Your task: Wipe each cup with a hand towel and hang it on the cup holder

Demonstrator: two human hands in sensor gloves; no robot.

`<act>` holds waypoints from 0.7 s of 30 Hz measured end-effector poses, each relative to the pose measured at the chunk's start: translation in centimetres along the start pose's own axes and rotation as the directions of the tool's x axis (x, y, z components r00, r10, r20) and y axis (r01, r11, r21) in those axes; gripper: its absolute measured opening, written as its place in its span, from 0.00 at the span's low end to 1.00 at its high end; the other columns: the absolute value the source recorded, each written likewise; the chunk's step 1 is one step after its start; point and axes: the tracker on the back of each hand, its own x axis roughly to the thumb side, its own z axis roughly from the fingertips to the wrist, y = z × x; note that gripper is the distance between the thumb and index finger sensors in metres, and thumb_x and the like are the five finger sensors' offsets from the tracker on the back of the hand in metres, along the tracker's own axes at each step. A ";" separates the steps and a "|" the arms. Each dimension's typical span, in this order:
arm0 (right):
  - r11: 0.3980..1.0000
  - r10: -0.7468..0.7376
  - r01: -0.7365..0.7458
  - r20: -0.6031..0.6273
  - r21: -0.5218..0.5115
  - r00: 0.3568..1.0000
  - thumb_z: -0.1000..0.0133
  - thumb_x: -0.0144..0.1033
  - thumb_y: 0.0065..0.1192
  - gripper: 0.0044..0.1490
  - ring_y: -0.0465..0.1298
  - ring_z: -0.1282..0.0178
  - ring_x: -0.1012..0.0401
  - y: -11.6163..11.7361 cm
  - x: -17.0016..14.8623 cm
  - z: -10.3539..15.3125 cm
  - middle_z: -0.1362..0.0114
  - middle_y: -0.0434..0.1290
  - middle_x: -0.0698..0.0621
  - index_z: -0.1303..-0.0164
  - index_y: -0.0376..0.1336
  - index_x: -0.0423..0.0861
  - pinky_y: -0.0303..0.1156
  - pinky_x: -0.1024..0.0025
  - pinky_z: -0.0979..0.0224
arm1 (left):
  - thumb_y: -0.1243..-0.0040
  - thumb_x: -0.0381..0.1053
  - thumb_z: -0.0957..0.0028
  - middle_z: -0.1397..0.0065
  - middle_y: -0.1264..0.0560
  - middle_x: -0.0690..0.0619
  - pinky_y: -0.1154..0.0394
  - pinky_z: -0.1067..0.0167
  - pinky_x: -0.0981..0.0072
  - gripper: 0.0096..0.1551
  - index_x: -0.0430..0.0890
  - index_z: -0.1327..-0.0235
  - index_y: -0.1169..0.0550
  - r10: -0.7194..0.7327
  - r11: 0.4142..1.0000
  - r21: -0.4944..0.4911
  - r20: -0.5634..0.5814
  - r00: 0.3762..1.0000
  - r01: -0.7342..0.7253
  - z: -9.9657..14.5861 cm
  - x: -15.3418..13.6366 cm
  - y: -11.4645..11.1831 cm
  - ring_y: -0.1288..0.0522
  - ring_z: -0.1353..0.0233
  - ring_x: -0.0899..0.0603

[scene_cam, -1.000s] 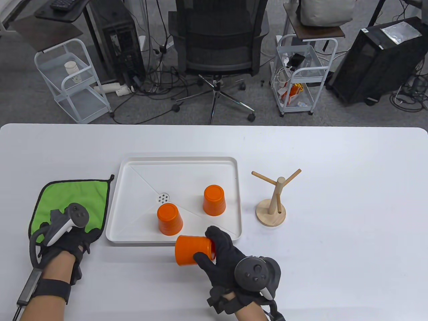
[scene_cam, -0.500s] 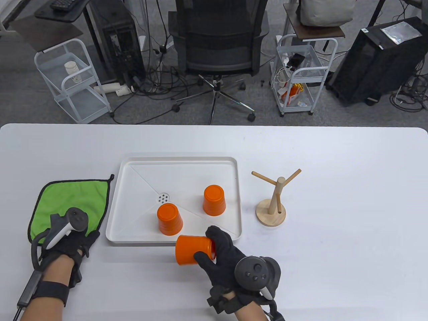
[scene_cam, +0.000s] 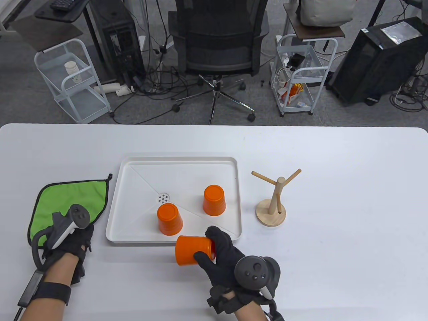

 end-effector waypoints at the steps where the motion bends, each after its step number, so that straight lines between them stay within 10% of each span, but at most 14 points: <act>1: 1.000 -0.005 0.005 0.000 -0.001 1.000 0.47 0.62 0.52 0.51 0.82 0.41 0.46 0.0 0.0 0.0 0.27 0.65 0.36 0.26 0.46 0.38 0.73 0.44 0.31 | 0.52 0.65 0.51 0.17 0.38 0.53 0.42 0.21 0.38 0.38 0.59 0.26 0.41 0.020 1.000 0.009 0.023 1.000 -0.020 0.3 -0.1 0.5 0.35 0.17 0.41; 9: 1.000 -0.013 0.013 0.012 -0.010 1.000 0.47 0.62 0.52 0.51 0.82 0.41 0.46 -0.1 0.1 0.0 0.27 0.65 0.36 0.26 0.46 0.38 0.73 0.44 0.31 | 0.50 0.63 0.52 0.23 0.30 0.47 0.35 0.26 0.39 0.38 0.52 0.27 0.37 0.287 0.955 0.022 0.167 0.943 -0.294 3.3 -1.1 3.0 0.25 0.25 0.38; 21: 0.999 -0.040 0.040 0.028 -0.007 0.999 0.46 0.62 0.51 0.51 0.82 0.40 0.46 -0.1 0.1 0.2 0.26 0.64 0.37 0.26 0.46 0.39 0.73 0.45 0.30 | 0.49 0.61 0.51 0.28 0.25 0.43 0.30 0.31 0.39 0.38 0.44 0.30 0.31 0.702 0.712 -0.255 0.292 0.650 -0.654 7.7 -1.9 3.9 0.20 0.32 0.37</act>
